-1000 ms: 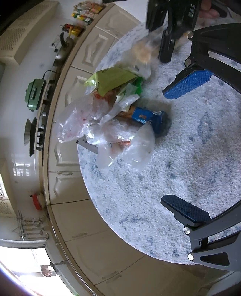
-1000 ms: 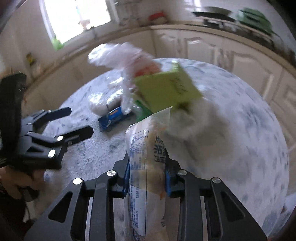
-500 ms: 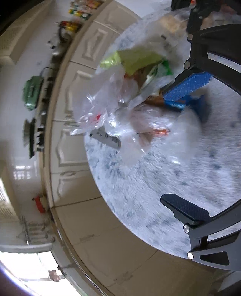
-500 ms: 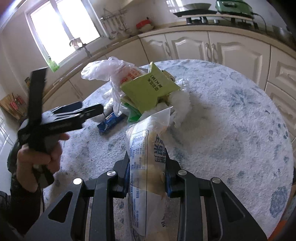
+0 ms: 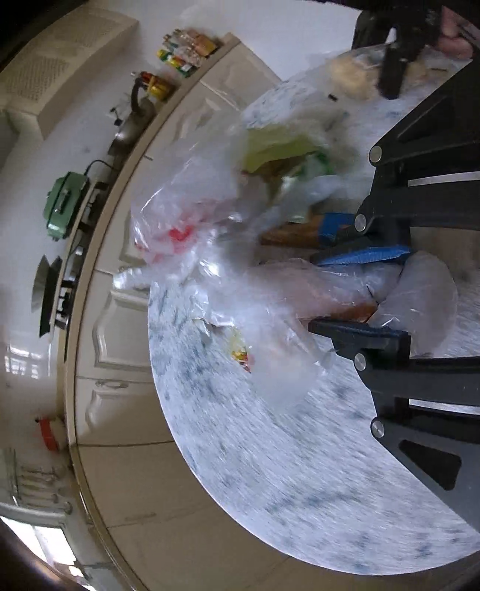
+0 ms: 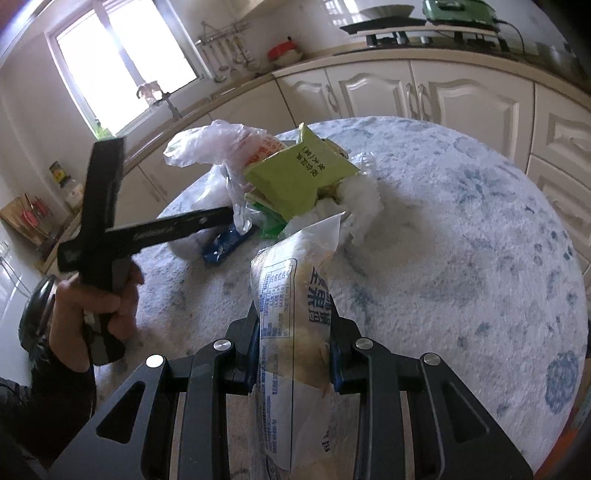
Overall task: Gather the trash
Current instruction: 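Grasp the clear bread bag with the right gripper while the left gripper grasps a plastic bag, then carry both items to the blue bin and open both grippers over it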
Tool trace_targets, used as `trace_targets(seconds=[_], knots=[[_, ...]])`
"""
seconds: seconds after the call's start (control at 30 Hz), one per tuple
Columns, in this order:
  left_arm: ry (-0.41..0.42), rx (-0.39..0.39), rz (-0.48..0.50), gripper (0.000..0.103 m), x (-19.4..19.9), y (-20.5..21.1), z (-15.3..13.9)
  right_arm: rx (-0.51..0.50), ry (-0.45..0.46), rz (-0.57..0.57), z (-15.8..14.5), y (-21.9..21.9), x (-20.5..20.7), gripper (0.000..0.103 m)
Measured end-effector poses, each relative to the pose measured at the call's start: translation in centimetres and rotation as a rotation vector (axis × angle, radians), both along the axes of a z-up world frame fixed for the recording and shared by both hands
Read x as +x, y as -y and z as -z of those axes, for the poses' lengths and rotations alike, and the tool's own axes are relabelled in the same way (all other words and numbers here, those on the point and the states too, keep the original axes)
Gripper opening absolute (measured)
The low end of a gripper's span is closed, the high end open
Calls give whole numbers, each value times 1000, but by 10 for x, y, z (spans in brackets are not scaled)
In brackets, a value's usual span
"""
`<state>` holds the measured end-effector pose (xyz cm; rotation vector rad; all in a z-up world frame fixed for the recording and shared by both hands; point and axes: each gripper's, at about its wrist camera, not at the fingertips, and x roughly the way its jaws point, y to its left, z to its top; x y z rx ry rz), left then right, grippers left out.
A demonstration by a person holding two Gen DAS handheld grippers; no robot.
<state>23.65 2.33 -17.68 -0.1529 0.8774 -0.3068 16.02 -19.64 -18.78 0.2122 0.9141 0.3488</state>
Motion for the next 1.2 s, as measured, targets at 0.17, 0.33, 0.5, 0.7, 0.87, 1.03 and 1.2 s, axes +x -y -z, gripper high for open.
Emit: trace_targets(seconds=[0.17, 0.33, 0.5, 0.7, 0.87, 1.03, 1.2], knots=[[32, -7, -65, 24, -38, -28, -4, 22, 2, 4, 0, -1, -9, 29], [72, -9, -109, 24, -87, -36, -17, 31, 15, 8, -4, -3, -17, 29], [163, -6, -123, 24, -131, -35, -41, 39, 55, 18, -19, -2, -29, 29], [289, -3, -101, 24, -164, -12, -76, 48, 119, 59, -44, 14, -44, 29], [363, -18, -27, 24, -182, 26, -96, 54, 171, 120, -66, 39, -62, 29], [401, -34, 65, 24, -184, 73, -105, 41, 217, 191, -85, 68, -80, 29], [409, -54, 182, 24, -175, 125, -111, 22, 259, 299, -104, 111, -103, 29]])
